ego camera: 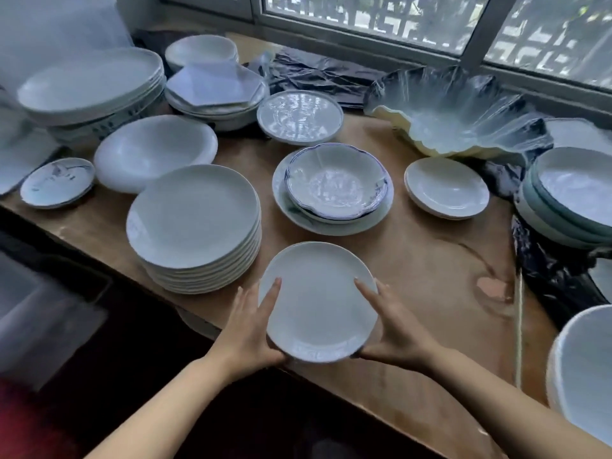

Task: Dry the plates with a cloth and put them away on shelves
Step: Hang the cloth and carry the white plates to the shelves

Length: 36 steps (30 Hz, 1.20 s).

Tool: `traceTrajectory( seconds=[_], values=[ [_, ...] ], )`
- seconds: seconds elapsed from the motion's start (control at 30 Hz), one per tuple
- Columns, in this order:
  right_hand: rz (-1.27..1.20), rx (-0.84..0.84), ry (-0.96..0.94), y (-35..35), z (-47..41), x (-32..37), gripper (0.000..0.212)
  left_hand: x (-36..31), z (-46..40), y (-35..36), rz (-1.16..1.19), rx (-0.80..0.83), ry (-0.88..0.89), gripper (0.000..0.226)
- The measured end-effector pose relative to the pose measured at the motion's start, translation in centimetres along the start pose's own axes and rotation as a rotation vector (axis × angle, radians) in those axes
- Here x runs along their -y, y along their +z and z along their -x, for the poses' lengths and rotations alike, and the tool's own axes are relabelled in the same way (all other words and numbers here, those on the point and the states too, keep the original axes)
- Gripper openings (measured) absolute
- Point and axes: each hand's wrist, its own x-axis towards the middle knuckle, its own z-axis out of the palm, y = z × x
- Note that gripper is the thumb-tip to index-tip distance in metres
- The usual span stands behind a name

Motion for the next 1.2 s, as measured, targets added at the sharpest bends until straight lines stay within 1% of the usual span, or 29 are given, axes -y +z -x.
traceTrajectory(
  seconds=[0.1,0.37,0.53,0.7,0.9,1.03,1.1,1.2],
  values=[
    [0.003,0.03,-0.027,0.3,-2.3,-1.5,0.114,0.5,-1.8,0.7,0.032,0.03,-0.068,0.133],
    [-0.013,0.128,-0.056,1.3,-4.8,-4.4,0.108,1.1,-3.4,3.2,0.133,0.077,-0.217,0.126],
    [-0.001,0.133,-0.066,1.7,-5.2,-4.8,0.107,0.9,-3.7,3.3,0.164,0.052,-0.23,0.126],
    [0.024,0.137,-0.059,2.1,-4.9,-4.6,0.105,0.6,-3.6,2.9,0.195,0.06,-0.251,0.132],
    [0.083,0.196,0.032,2.0,-4.7,-3.9,0.107,1.0,-3.6,2.7,0.175,0.069,-0.227,0.132],
    [0.1,0.206,0.105,1.0,-4.3,-2.5,0.106,1.1,-3.4,1.7,0.141,0.099,-0.183,0.138],
    [0.096,0.19,0.156,0.3,-3.2,-1.3,0.106,1.2,-3.2,0.6,0.122,0.103,-0.141,0.139],
    [0.087,0.11,0.214,-0.7,-0.3,0.9,0.102,1.1,-2.5,-1.5,0.077,0.09,-0.02,0.133]
  ],
)
